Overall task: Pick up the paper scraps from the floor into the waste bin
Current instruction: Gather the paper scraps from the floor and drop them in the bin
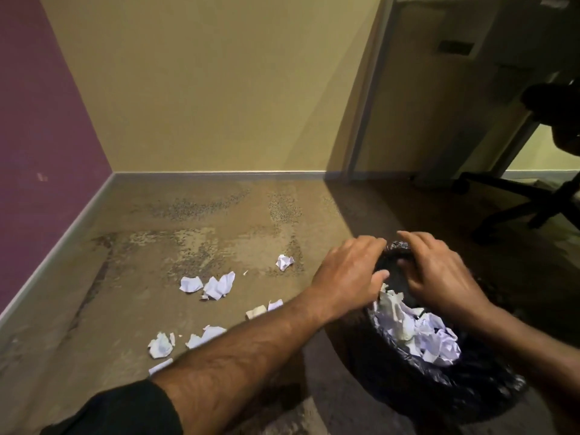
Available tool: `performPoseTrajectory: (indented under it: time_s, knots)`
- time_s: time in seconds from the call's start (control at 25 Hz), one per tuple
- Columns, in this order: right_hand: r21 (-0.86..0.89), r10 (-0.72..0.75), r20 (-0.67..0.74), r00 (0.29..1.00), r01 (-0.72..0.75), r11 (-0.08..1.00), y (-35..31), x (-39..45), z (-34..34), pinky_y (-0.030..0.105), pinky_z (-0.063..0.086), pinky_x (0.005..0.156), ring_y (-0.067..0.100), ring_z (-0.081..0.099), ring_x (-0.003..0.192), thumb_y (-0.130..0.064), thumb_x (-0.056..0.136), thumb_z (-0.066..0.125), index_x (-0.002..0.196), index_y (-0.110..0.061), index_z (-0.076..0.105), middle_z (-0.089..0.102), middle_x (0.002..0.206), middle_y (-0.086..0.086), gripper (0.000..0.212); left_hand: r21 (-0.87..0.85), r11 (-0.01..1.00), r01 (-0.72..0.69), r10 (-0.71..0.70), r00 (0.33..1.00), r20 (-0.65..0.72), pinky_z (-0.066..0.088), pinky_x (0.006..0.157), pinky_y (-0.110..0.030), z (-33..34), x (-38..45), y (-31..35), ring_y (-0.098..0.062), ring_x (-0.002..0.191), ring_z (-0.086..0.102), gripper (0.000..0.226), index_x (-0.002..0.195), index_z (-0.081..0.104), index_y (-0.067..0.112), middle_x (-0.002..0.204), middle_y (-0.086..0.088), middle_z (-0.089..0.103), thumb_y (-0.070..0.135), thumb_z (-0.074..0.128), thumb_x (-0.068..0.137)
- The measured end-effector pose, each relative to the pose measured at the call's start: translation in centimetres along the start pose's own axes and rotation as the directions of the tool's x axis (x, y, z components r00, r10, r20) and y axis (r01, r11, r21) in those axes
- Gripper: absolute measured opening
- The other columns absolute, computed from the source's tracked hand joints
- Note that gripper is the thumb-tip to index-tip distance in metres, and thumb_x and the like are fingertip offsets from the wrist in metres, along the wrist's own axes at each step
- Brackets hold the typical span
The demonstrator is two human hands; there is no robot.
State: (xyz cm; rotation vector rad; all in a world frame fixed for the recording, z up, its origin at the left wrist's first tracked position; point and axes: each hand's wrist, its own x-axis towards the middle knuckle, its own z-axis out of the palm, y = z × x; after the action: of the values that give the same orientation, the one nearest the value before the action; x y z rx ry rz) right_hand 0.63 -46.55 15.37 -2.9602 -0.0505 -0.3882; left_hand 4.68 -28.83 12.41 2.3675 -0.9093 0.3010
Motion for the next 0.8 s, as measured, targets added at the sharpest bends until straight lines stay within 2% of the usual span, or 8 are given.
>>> performPoseTrajectory:
  time_s: [0.12,0.24,0.4,0.56,0.8]
  knots:
    - [0.004,-0.093,-0.083,0.992,0.093,0.996,-5.9,2.6,3.2,0.048,0.038,0.105,0.033,0.050,0.125,-0.031,0.091,0.063,0.143,-0.012,0.044,0.051,0.139,0.011,0.059,0.045,0.987,0.152,-0.148,0.987,-0.068,0.040,0.110,-0.044,-1.4,-1.5,-6.9,-0.025,0.135,0.043,0.054,0.148,0.041,0.019,0.149,-0.003,0.048,0.040,0.054,0.099]
    - [0.026,-0.123,-0.039,0.992,0.124,0.992,-11.6,4.9,7.8,0.044,0.034,0.110,0.029,0.046,0.129,-0.040,0.095,0.057,0.147,-0.012,0.037,0.045,0.145,0.009,0.063,0.170,0.940,0.295,-0.291,0.956,-0.047,0.037,0.112,-0.044,-1.3,-4.5,-15.2,-0.025,0.140,0.037,0.059,0.151,0.036,0.022,0.155,-0.004,0.041,0.046,0.051,0.100]
    - [-0.021,-0.186,-0.066,0.980,0.185,0.983,-16.7,7.6,12.2,0.041,0.040,0.105,0.026,0.048,0.123,-0.041,0.093,0.061,0.141,-0.013,0.038,0.048,0.140,0.008,0.060,0.312,0.853,0.418,-0.449,0.893,0.033,0.027,0.118,-0.051,-0.2,-9.5,-23.1,-0.029,0.146,0.030,0.061,0.154,0.031,0.029,0.161,-0.006,0.032,0.051,0.047,0.100]
    - [-0.183,-0.154,0.066,0.986,0.164,0.969,-17.3,8.1,13.8,0.044,0.042,0.102,0.025,0.048,0.117,-0.044,0.088,0.065,0.131,-0.014,0.040,0.049,0.131,0.007,0.058,0.376,0.807,0.455,-0.500,0.866,0.025,0.028,0.115,-0.051,-0.2,-12.6,-26.7,-0.029,0.144,0.032,0.057,0.150,0.037,0.031,0.159,-0.004,0.035,0.050,0.051,0.099]
    - [-0.207,-0.097,0.046,0.994,0.105,0.973,-14.2,8.5,12.5,0.044,0.041,0.102,0.023,0.050,0.119,-0.049,0.089,0.063,0.133,-0.016,0.041,0.051,0.132,0.005,0.060,0.443,0.726,0.527,-0.591,0.806,0.010,0.027,0.116,-0.053,-1.0,-13.9,-28.8,-0.028,0.147,0.028,0.060,0.155,0.031,0.032,0.162,-0.005,0.030,0.051,0.047,0.100]
